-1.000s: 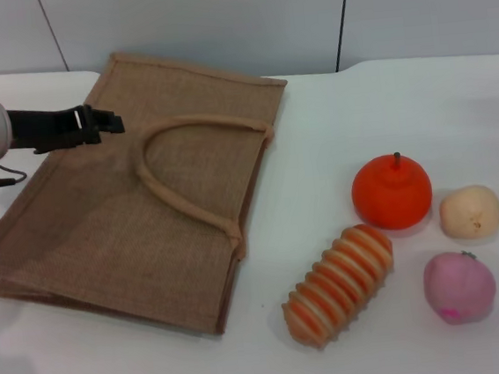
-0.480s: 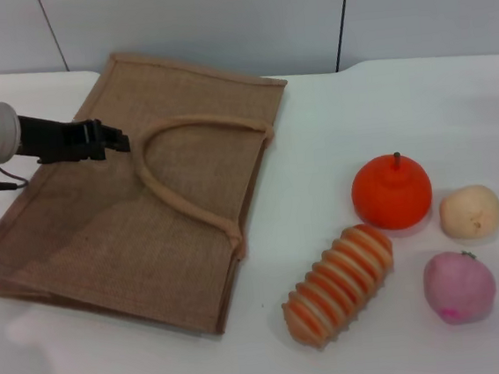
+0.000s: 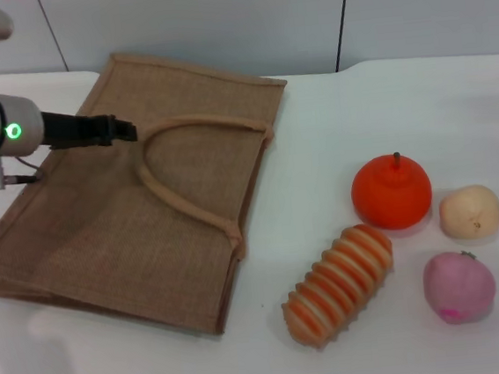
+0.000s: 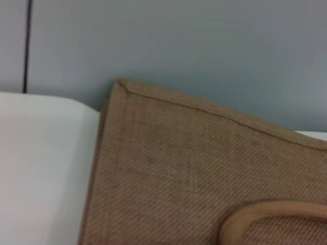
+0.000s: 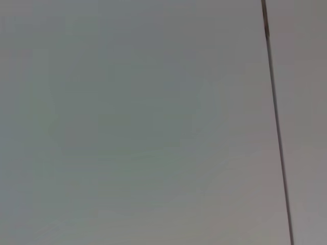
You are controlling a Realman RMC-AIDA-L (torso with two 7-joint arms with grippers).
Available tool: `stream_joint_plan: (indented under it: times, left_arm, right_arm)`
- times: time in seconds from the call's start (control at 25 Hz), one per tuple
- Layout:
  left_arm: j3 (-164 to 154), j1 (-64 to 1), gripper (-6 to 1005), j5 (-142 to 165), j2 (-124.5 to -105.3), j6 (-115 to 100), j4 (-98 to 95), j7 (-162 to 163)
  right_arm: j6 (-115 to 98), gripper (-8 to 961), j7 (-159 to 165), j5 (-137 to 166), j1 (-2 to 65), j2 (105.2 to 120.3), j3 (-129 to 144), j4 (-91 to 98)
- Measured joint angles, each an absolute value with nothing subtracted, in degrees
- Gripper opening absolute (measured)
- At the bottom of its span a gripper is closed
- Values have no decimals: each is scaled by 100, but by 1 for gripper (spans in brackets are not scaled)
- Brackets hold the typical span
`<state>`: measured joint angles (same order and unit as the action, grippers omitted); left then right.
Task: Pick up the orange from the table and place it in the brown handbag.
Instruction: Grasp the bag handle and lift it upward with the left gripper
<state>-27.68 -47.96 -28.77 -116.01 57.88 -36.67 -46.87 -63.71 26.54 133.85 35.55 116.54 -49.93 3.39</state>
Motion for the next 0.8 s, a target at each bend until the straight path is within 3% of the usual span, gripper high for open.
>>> stream_joint_plan:
  times: [0.8]
  left_arm:
    - [-2769,-4890,442,-3009,-11593,5617,-3134,-4994]
  right_arm:
    - [-6372,865,2654,13386,3571,11655,-5003,325]
